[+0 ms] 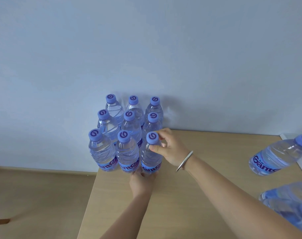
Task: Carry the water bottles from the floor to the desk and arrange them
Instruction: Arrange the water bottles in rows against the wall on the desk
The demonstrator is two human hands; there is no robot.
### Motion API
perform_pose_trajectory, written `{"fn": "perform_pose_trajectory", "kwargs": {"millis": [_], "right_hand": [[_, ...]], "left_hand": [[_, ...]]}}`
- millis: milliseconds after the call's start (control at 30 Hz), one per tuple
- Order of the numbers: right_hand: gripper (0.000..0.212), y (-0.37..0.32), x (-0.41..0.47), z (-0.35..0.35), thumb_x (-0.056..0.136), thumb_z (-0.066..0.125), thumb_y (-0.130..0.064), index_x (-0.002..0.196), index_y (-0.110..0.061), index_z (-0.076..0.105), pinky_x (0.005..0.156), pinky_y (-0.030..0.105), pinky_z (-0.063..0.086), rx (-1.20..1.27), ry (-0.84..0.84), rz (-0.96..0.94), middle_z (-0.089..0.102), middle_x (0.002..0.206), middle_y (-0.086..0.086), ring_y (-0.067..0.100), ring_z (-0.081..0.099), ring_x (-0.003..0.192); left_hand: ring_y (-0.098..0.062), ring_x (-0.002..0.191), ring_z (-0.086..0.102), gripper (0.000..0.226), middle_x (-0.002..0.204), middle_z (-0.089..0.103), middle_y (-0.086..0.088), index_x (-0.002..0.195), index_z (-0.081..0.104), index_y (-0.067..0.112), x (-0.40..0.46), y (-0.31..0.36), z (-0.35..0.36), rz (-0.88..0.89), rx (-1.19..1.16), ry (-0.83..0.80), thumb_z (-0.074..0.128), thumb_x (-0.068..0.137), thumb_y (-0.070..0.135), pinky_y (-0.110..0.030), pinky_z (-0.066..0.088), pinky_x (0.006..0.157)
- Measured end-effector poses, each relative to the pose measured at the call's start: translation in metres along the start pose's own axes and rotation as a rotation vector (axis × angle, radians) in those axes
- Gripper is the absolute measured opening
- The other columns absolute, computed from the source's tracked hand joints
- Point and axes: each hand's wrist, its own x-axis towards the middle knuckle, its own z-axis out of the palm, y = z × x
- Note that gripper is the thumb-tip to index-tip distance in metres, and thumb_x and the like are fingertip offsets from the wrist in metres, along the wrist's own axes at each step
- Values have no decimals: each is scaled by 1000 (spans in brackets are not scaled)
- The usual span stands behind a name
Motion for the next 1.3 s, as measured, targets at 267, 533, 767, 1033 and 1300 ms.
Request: {"fn": "perform_pose_trajectory", "kwargs": {"millis": [267,533,767,1033,1300], "right_hand": [[33,6,-4,5,78,70,-3,100,-25,59,80,3,35,109,60,-2,46,95,-9,-4,49,88],[39,2,-28,-1,78,72,-20,115,-17,60,95,16,34,-74,228,27,58,118,2,13,49,113],[27,-12,-91,-66,81,67,-22,106,-15,64,72,11,33,-223,531,91,59,97,-8,7,53,94],[38,6,-191,-153,75,72,-34,107,-19,61,85,21,35,-333,724,411,59,103,-6,8,54,99],[59,59,-234,-138,62,84,-12,107,-29,51,76,4,42,1,785,371,58,98,-16,-6,56,90]], "left_hand": [[-31,106,57,44,105,64,-12,106,65,10,2,-1,3,-46,-7,3,79,69,29,-42,49,91],[-25,103,54,65,127,50,-9,137,43,8,-14,-1,-1,-107,-36,-44,68,77,12,-35,48,88],[-18,98,51,65,109,51,-1,135,41,10,-67,1,28,-78,-136,-327,70,76,6,-26,35,79],[-9,89,52,60,99,51,7,129,45,18,-106,26,71,221,57,-721,72,76,10,-12,43,65],[-9,88,53,65,99,50,9,133,41,21,-126,37,96,283,140,-857,72,76,12,-15,44,62]]}}
